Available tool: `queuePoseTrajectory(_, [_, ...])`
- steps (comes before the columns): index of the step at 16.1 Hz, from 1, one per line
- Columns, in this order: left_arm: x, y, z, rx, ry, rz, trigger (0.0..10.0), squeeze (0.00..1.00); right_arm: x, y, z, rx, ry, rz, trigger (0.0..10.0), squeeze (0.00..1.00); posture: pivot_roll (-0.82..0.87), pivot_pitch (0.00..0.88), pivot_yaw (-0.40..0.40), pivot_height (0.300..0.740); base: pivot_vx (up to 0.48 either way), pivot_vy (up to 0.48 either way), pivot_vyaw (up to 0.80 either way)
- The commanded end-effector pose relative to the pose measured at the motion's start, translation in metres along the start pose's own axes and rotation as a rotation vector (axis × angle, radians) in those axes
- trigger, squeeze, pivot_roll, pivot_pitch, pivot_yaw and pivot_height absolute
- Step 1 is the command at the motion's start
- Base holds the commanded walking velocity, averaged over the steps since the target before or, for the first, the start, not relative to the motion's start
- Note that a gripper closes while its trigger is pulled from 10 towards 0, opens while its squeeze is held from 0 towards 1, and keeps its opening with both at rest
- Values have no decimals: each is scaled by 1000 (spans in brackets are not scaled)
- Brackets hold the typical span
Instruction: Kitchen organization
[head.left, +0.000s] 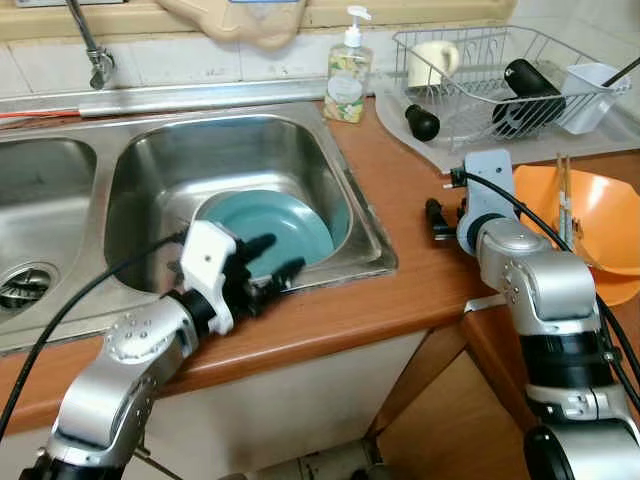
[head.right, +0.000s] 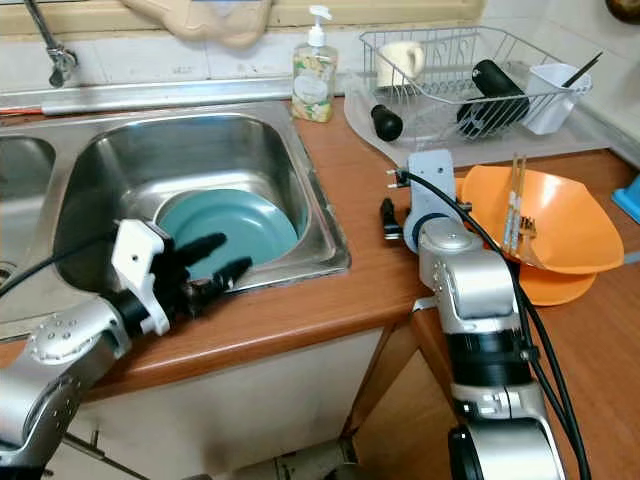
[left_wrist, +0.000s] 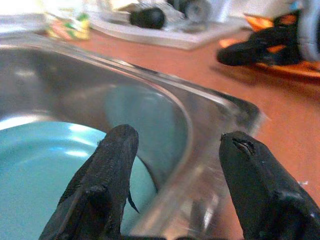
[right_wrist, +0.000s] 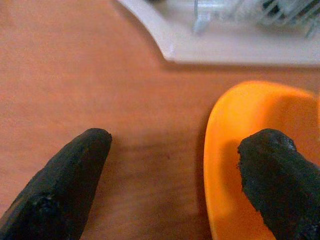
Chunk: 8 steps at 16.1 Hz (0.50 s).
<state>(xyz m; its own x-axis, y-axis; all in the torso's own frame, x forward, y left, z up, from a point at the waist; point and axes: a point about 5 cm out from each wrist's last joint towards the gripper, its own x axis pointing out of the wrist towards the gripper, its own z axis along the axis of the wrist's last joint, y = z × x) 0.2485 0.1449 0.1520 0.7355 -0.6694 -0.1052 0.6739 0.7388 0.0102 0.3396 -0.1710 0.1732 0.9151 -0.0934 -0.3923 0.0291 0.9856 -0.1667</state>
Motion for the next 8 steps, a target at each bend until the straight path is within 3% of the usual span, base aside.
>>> queuePoseTrajectory(1, [-1,-5,1,10,11,-35,10000,0,3,-2,1,9,29,-4,10000,0,-128,0,-37,740,0,0,0])
queuePoseTrajectory(5, [-2,-8,3,18,4,-88,10000,0,13,1,-12,141,163,72,10000,0,-125,0,-26,740,0,0,0])
queuePoseTrajectory(8, [-2,-8,6,27,-2,-110,10000,0,10,8,-12,253,220,182,10000,0,-125,0,-22,740,0,0,0])
